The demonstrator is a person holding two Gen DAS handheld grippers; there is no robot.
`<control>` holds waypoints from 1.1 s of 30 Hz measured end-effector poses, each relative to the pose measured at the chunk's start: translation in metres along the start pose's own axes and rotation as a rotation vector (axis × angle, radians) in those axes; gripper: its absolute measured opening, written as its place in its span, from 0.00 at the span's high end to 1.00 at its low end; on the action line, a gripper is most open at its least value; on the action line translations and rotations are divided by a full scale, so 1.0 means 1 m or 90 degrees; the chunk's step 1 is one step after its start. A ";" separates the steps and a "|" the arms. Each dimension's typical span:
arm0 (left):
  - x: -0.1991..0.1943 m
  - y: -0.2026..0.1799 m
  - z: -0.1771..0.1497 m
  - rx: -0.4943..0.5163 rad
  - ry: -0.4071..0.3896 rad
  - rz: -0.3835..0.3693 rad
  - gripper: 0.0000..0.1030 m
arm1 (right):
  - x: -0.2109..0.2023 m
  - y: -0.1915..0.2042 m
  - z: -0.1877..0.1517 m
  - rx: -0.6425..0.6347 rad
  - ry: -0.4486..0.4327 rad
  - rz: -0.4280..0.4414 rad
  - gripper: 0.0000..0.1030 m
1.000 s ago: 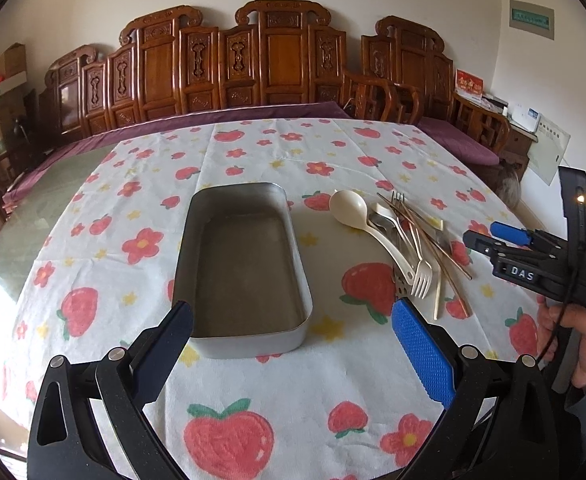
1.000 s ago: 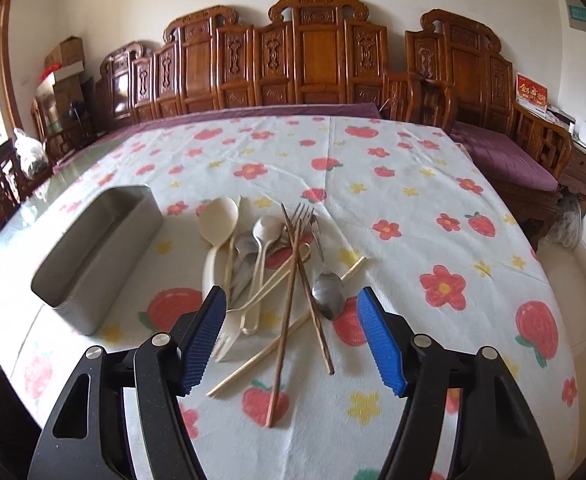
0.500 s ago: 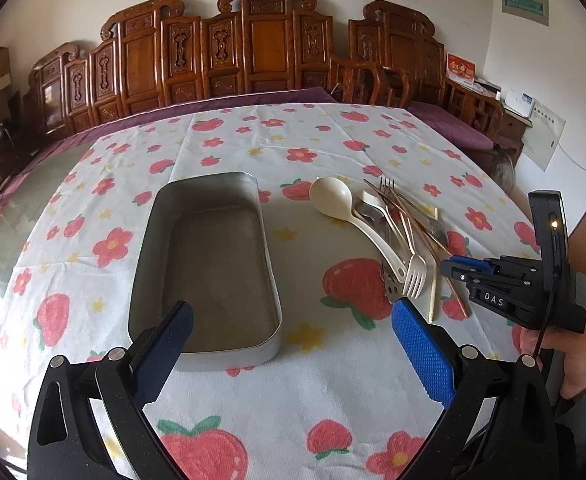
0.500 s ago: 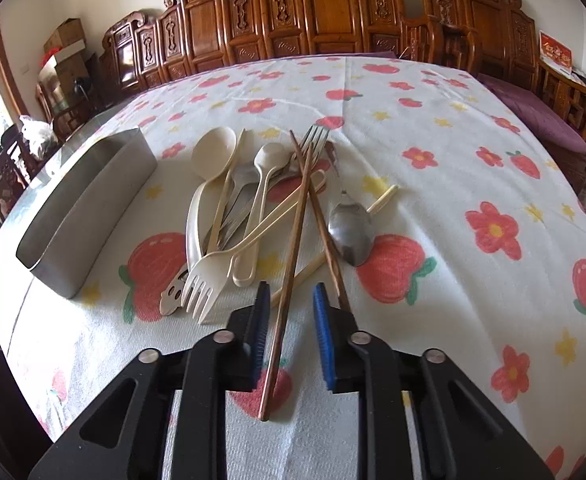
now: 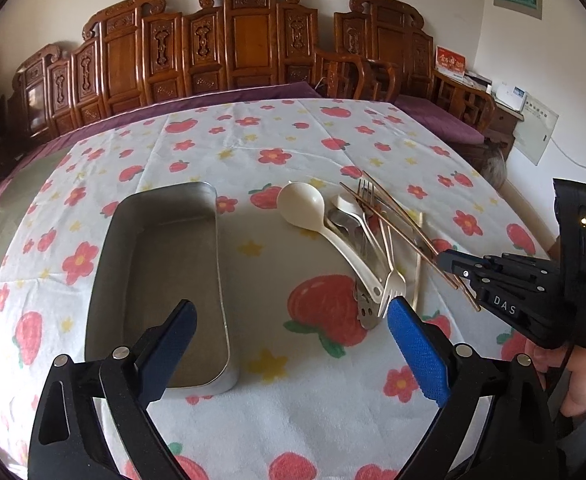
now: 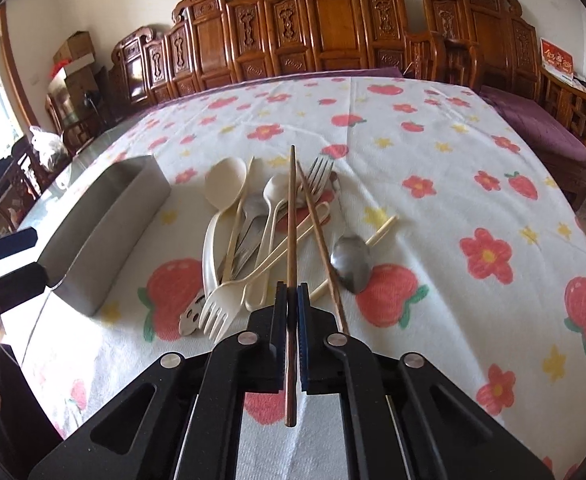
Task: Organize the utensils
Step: 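Grasp a white plastic spoon with the left tool while the right carries the chopstick toward the tray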
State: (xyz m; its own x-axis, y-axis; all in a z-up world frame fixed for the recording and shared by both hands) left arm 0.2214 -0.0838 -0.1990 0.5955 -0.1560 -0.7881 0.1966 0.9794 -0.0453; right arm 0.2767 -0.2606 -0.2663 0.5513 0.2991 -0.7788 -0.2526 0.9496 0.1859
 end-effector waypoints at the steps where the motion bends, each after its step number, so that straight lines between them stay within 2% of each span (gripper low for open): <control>1: 0.003 -0.003 0.002 0.000 0.003 -0.004 0.15 | 0.000 -0.002 0.002 0.003 -0.002 -0.001 0.94; 11: 0.043 -0.030 0.018 -0.008 0.034 -0.038 0.37 | -0.006 -0.018 0.012 0.031 -0.023 -0.002 0.94; 19: 0.081 -0.046 0.035 -0.020 0.060 -0.041 0.47 | -0.006 -0.023 0.012 0.044 -0.025 -0.002 0.94; 27: 0.108 -0.041 0.039 -0.052 0.083 -0.036 0.51 | -0.006 -0.018 0.012 0.040 -0.025 0.001 0.94; 33: 0.120 -0.033 0.036 -0.086 0.108 -0.044 0.65 | -0.006 -0.016 0.012 0.044 -0.023 0.001 0.94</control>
State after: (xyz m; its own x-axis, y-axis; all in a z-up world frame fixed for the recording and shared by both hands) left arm 0.3144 -0.1393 -0.2704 0.4432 -0.2107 -0.8713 0.1188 0.9772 -0.1759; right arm 0.2874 -0.2767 -0.2577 0.5790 0.3033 -0.7568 -0.1996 0.9527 0.2291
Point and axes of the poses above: each gripper's, at about its wrist camera, not at the fingertips, and x roughly the way its jaws point, y to its left, z to its top, the point moved 7 cm from there along x, roughly the way its jaws point, and after that the axes turned 4 degrees about y, right-handed, at the moved point
